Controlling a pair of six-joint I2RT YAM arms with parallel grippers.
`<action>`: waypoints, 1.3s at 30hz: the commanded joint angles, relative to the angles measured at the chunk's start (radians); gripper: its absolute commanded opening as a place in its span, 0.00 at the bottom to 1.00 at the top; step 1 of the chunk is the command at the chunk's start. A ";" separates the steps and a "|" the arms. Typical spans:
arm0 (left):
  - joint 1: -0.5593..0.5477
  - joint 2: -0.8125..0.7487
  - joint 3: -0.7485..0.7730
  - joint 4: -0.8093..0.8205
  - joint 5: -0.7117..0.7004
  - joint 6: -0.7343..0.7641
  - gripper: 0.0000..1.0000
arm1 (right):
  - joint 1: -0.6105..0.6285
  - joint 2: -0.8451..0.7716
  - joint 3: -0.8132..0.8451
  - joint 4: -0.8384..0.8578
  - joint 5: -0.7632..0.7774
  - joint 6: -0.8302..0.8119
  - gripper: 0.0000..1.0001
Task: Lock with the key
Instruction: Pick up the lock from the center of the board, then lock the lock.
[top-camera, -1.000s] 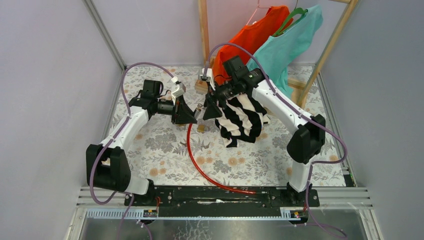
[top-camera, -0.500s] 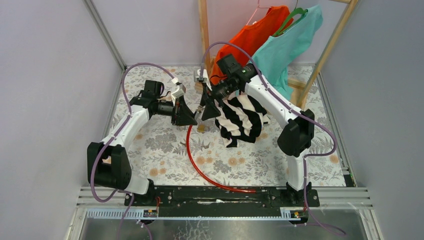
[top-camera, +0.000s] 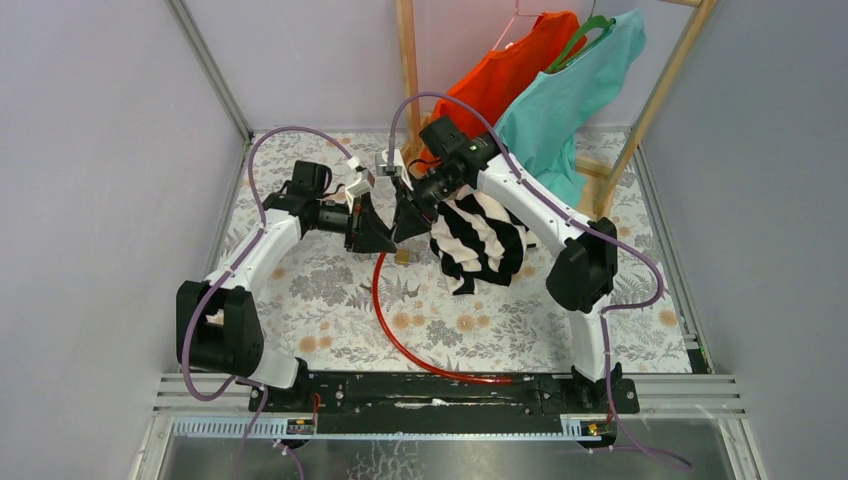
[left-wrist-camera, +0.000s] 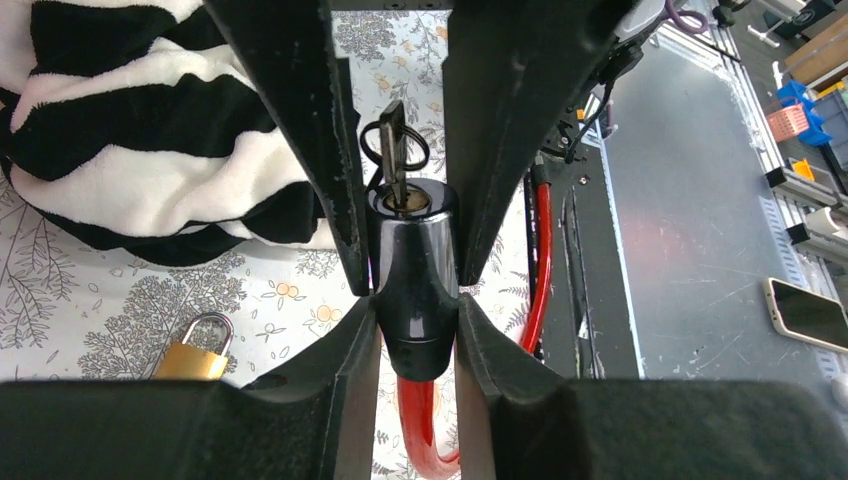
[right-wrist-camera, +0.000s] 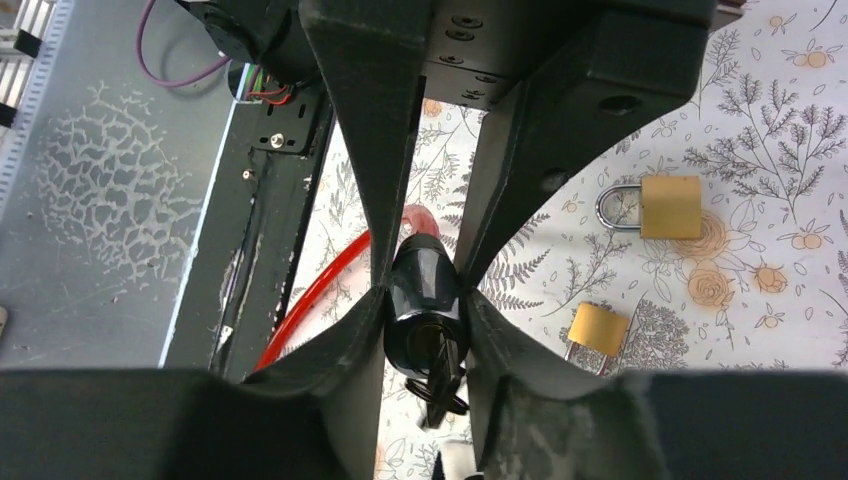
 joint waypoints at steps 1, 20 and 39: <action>-0.007 0.003 0.022 -0.017 0.022 0.021 0.09 | 0.003 -0.013 0.000 0.036 -0.028 0.063 0.31; -0.040 -0.140 -0.113 0.262 -0.360 -0.124 0.64 | -0.006 0.010 -0.029 0.215 0.181 0.903 0.00; -0.098 -0.164 -0.117 0.337 -0.489 -0.184 0.00 | -0.045 -0.019 -0.056 0.229 0.225 0.929 0.40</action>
